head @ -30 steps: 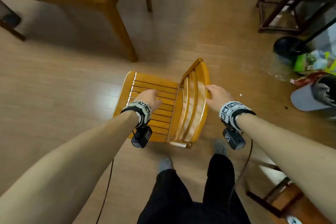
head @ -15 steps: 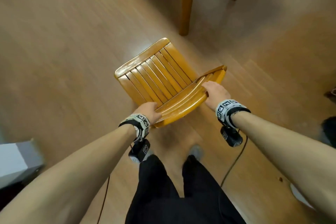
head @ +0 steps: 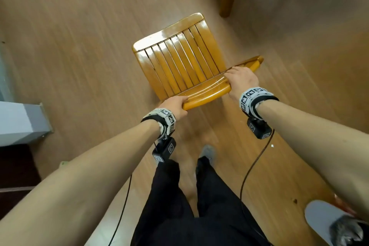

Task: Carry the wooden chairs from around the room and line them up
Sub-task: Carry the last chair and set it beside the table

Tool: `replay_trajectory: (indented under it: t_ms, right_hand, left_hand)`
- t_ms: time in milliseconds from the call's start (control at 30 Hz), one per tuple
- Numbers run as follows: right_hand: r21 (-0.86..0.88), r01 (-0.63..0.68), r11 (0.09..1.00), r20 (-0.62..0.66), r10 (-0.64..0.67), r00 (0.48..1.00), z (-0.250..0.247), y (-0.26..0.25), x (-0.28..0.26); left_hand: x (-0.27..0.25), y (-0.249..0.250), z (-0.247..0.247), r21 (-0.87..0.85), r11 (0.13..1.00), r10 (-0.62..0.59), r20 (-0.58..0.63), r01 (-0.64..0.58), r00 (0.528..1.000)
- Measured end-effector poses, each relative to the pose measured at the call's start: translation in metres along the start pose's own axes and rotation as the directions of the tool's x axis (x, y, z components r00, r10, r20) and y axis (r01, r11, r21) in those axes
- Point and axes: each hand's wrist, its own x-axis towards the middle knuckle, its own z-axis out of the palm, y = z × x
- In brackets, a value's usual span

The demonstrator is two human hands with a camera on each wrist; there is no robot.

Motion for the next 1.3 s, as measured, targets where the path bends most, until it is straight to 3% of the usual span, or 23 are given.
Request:
replay_trajectory:
  t_ms: [200, 467, 767, 1000, 1300]
  right_hand:
    - [-0.062, 0.023, 0.998, 0.095, -0.017, 0.995, -0.01, 0.005, -0.004]
    - [-0.08, -0.033, 0.996, 0.118, 0.042, 0.992, -0.027, 0.014, -0.014]
    - [-0.059, -0.163, 0.985, 0.144, 0.17, 0.975, -0.042, 0.07, -0.04]
    - [0.082, -0.379, 0.922, 0.209, 0.356, 0.911, -0.051, 0.133, -0.061]
    - [0.164, -0.66, 0.733, 0.272, 0.61, 0.744, -0.069, 0.214, -0.05]
  left_hand:
    - [0.009, 0.009, -0.007, 0.126, 0.992, -0.024, 0.086, 0.013, 0.996]
    - [0.015, 0.02, -0.021, 0.22, 0.975, -0.021, 0.146, -0.012, 0.989]
    - [0.047, 0.074, -0.055, 0.309, 0.945, 0.098, 0.048, -0.108, 0.994]
    - [0.099, 0.15, -0.079, 0.401, 0.891, 0.216, 0.039, -0.213, 0.976]
    - [0.194, 0.253, -0.13, 0.494, 0.749, 0.438, 0.132, -0.442, 0.889]
